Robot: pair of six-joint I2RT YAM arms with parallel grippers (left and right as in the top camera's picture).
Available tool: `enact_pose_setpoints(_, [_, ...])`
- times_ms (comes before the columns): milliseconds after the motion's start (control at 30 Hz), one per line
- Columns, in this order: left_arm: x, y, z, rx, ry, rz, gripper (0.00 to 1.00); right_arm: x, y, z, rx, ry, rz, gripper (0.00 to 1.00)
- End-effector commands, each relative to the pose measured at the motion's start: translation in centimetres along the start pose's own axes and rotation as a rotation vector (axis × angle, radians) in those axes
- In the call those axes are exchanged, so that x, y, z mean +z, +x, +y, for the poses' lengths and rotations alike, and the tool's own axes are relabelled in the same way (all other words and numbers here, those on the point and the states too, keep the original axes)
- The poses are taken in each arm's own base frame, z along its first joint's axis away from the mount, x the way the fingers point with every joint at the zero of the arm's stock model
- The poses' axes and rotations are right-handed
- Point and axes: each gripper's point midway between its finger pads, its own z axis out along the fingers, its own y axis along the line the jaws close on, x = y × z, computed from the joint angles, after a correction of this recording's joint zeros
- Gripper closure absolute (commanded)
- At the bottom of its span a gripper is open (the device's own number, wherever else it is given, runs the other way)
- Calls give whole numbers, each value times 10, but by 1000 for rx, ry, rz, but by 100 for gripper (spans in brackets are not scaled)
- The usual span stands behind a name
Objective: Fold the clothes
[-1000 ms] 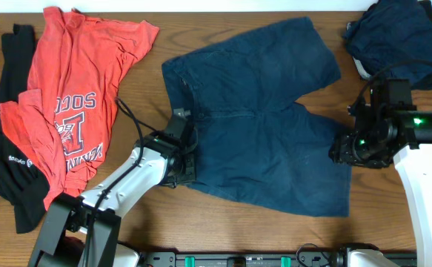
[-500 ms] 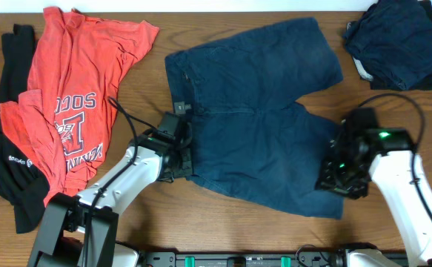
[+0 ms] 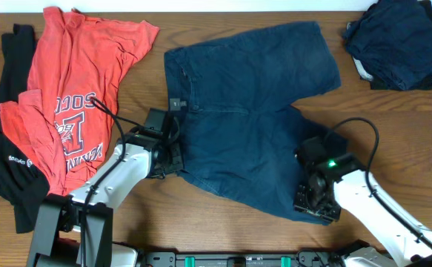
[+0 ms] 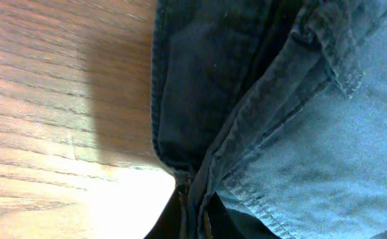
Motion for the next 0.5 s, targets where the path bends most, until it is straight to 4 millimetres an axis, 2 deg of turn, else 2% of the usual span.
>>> enact_pose_setpoints(0, [2, 1, 6, 5, -21, 5, 94, 3, -8, -7, 108, 38, -69, 56])
enact_pose_setpoints(233, [2, 1, 6, 5, -21, 5, 94, 3, -16, -7, 164, 38, -110, 59])
enact_pose_setpoints(467, [2, 3, 7, 5, -24, 12, 94, 10, -2, -10, 196, 45, -40, 59])
